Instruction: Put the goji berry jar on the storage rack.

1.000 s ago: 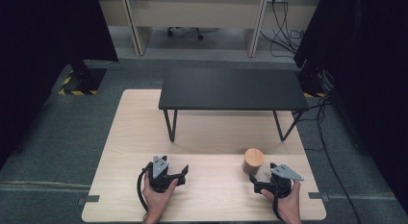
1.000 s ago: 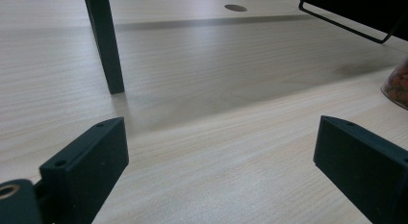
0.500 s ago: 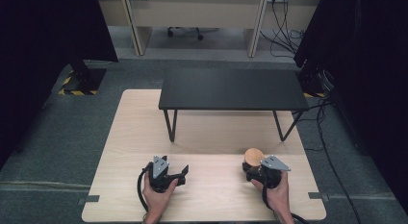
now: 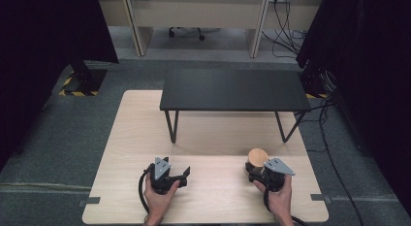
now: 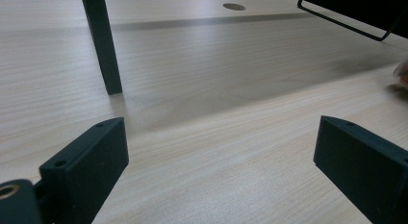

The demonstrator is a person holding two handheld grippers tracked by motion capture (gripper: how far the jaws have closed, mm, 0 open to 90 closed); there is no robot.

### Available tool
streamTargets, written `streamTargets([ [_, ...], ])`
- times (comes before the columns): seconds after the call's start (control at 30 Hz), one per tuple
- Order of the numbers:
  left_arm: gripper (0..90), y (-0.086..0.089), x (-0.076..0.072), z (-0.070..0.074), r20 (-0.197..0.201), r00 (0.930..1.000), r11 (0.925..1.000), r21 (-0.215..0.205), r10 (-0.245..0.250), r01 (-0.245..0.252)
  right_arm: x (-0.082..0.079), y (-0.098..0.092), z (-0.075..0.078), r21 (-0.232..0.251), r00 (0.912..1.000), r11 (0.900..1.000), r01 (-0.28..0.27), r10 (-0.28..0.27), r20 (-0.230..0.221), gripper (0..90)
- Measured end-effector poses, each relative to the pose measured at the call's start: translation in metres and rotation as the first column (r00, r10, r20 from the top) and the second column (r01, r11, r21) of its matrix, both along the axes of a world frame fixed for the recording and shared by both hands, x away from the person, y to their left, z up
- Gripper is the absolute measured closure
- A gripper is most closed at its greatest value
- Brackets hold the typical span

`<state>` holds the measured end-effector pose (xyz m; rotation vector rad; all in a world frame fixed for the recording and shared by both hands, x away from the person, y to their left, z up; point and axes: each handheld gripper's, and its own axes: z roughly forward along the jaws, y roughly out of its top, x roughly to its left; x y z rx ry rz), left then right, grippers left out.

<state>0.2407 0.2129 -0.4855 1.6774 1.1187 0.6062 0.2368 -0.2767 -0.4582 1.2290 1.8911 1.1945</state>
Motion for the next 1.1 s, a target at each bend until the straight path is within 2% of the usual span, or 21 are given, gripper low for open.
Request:
streamTargets([
  [0.1, 4.3, 0.0, 0.0, 0.0, 0.001, 1.0, 1.0, -0.001, 0.0, 0.0, -0.008, 0.008, 0.018, 0.003, 0.9984, 0.999, 0.032, -0.032, 0.046, 26.1],
  [0.13, 4.3, 0.0, 0.0, 0.0, 0.001, 1.0, 1.0, -0.002, 0.0, 0.0, -0.008, 0.008, 0.018, 0.003, 0.9984, 0.999, 0.032, -0.032, 0.046, 26.1],
  [0.17, 4.3, 0.0, 0.0, 0.0, 0.002, 1.0, 1.0, -0.002, 0.001, -0.001, -0.013, 0.014, 0.031, 0.007, 0.9961, 0.998, 0.066, -0.067, 0.059, 26.1],
  [0.27, 4.3, 0.0, 0.0, 0.0, 0.002, 1.0, 1.0, -0.002, 0.001, -0.001, -0.019, 0.025, 0.047, 0.005, 0.9918, 0.993, 0.119, -0.119, 0.046, 26.1],
  [0.53, 4.3, 0.0, 0.0, 0.0, 0.002, 1.0, 1.0, -0.002, 0.001, -0.001, -0.024, 0.026, 0.058, 0.034, 0.9885, 0.989, 0.146, -0.147, 0.036, 26.1],
  [0.77, 4.3, 0.0, 0.0, 0.0, 0.003, 1.0, 1.0, -0.002, 0.0, 0.0, -0.022, 0.025, 0.069, 0.041, 0.9865, 0.988, 0.152, -0.154, 0.056, 26.1],
  [0.9, 4.3, 0.0, 0.0, -0.001, 0.004, 1.0, 1.0, -0.002, 0.0, 0.0, -0.02, 0.026, 0.082, 0.033, 0.9835, 0.986, 0.161, -0.163, 0.078, 26.1],
  [1.1, 4.3, 0.0, 0.0, 0.0, 0.003, 1.0, 1.0, -0.001, 0.0, 0.0, -0.016, 0.029, 0.093, 0.002, 0.9831, 0.986, 0.165, -0.165, 0.079, 26.1],
])
